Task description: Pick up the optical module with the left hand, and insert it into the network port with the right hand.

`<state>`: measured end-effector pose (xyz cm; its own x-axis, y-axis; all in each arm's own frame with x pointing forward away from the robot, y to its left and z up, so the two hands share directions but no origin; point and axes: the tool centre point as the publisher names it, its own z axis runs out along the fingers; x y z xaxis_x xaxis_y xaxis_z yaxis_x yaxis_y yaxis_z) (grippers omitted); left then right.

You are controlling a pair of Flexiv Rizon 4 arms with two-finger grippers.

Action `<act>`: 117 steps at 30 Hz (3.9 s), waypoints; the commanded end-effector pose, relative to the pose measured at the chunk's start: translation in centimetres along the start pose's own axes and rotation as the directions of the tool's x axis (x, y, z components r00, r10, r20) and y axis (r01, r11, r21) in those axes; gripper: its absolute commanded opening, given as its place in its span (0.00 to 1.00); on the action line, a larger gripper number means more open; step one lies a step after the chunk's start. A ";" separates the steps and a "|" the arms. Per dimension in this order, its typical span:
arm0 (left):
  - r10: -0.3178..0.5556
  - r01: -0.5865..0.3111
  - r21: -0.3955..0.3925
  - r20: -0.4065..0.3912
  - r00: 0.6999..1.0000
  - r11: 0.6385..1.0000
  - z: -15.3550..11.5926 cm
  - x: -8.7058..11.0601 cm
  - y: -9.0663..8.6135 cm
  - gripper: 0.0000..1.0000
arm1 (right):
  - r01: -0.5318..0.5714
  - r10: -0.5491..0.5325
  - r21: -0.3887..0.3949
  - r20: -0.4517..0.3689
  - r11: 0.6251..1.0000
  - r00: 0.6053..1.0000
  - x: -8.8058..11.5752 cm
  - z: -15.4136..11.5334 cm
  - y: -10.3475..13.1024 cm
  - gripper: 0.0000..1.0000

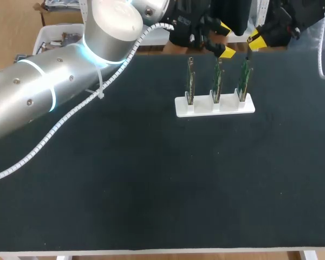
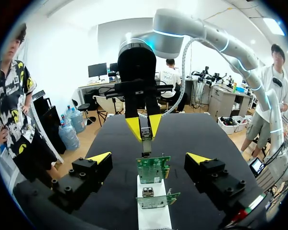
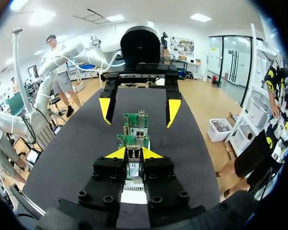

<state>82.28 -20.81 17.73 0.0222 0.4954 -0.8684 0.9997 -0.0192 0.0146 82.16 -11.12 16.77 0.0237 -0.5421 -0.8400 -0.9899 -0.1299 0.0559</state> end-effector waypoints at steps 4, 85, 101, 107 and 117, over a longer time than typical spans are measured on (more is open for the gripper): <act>0.001 -0.001 -0.006 0.001 1.000 1.000 0.0 0.1 -0.3 1.00 | 0.002 0.003 -0.346 0.013 0.938 1.000 0.5 0.0 -0.9 0.00; 0.001 -0.001 -0.006 0.001 1.000 1.000 0.0 0.1 -0.3 1.00 | 0.032 0.013 -0.291 0.150 0.956 0.989 1.4 0.2 -0.7 0.00; 0.001 -0.001 -0.006 0.001 1.000 1.000 0.0 0.1 -0.3 1.00 | 0.030 0.010 -0.275 0.143 0.961 0.990 2.0 0.2 -1.1 0.00; 0.001 -0.001 -0.006 0.001 1.000 1.000 0.0 0.1 -0.3 1.00 | 0.036 0.005 -0.273 0.145 0.961 0.989 1.7 0.3 -1.4 0.00; 0.001 -0.001 -0.006 0.001 1.000 1.000 0.0 0.1 -0.3 1.00 | 0.053 -0.014 -0.281 0.136 0.958 0.991 1.2 0.2 -1.3 0.00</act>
<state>82.28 -20.81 17.73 0.0222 0.4954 -0.8684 0.9997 -0.0192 0.0146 82.58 -11.43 16.14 0.0218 -0.4224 -0.9061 -0.9915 -0.1256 0.0346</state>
